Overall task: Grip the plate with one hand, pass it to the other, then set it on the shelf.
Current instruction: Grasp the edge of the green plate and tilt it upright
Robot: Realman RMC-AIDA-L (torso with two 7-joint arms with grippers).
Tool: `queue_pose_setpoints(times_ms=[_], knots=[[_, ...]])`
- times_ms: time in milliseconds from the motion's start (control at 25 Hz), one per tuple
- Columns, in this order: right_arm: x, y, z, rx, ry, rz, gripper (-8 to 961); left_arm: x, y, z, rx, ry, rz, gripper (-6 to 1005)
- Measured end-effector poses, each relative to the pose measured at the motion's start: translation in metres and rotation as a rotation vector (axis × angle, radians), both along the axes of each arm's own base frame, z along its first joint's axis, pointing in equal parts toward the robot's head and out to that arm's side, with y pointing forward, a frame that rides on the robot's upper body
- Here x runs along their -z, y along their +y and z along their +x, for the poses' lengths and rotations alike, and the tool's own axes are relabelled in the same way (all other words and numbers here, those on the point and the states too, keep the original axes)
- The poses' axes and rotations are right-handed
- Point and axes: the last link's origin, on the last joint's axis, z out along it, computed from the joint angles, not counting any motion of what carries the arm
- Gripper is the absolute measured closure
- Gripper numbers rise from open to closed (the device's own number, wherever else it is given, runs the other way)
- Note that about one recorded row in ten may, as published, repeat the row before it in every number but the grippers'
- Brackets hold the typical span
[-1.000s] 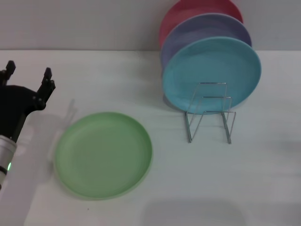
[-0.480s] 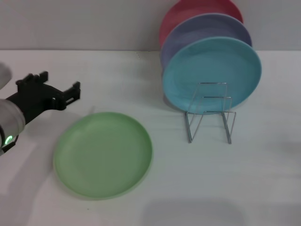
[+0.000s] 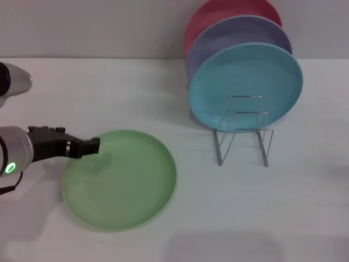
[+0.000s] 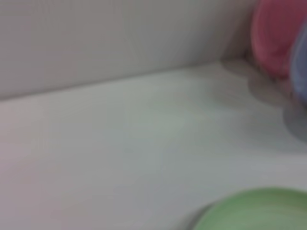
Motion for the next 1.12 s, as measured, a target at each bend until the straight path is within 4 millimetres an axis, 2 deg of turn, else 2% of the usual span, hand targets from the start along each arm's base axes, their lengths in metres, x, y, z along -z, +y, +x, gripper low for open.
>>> queue_pose_setpoints(times_ms=[640, 1120], knots=[[0.001, 0.005, 0.0, 0.007, 0.004, -0.01, 127, 0.013, 0.006, -0.032, -0.135, 0.022, -0.074, 242], [0.001, 0.009, -0.002, -0.002, 0.002, -0.011, 127, 0.011, 0.008, -0.037, -0.168, 0.024, -0.085, 259]])
